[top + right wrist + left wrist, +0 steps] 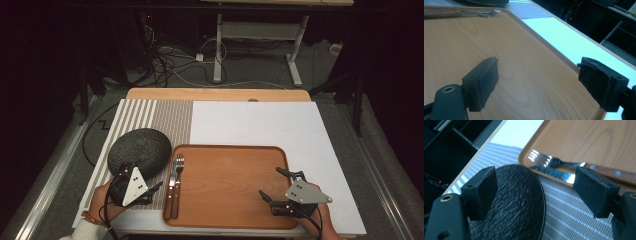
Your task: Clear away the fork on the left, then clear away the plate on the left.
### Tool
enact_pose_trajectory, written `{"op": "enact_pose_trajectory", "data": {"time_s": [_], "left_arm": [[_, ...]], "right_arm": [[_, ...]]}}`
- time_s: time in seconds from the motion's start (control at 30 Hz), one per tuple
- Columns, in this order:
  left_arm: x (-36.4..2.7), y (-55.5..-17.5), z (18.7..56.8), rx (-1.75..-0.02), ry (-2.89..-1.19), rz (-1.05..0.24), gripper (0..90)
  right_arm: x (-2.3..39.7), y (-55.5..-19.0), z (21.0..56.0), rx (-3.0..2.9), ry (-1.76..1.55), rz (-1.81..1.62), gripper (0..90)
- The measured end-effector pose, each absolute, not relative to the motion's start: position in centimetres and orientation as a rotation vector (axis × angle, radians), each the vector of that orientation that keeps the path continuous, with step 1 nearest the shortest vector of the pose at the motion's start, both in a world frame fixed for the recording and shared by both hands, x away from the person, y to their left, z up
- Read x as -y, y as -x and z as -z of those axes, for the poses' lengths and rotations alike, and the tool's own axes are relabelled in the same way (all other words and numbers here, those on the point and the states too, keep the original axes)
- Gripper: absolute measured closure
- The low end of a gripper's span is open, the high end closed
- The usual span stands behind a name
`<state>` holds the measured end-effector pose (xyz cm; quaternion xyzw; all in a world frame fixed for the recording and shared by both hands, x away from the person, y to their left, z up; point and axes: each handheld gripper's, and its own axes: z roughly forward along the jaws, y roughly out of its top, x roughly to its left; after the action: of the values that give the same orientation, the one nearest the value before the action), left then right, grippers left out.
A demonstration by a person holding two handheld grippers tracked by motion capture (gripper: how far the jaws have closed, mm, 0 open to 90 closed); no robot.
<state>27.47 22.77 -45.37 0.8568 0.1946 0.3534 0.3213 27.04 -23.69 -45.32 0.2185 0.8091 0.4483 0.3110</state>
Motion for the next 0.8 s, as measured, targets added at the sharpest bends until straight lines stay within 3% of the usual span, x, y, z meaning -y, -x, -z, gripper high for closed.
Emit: {"op": "enact_pose_trajectory", "data": {"time_s": [0.8], "left_arm": [[-28.1, -26.6, 47.4, -0.619, -2.343, -1.01, 19.3]], "right_arm": [[23.7, -26.5, 45.6, -2.146, -0.571, -1.163, 19.9]]}}
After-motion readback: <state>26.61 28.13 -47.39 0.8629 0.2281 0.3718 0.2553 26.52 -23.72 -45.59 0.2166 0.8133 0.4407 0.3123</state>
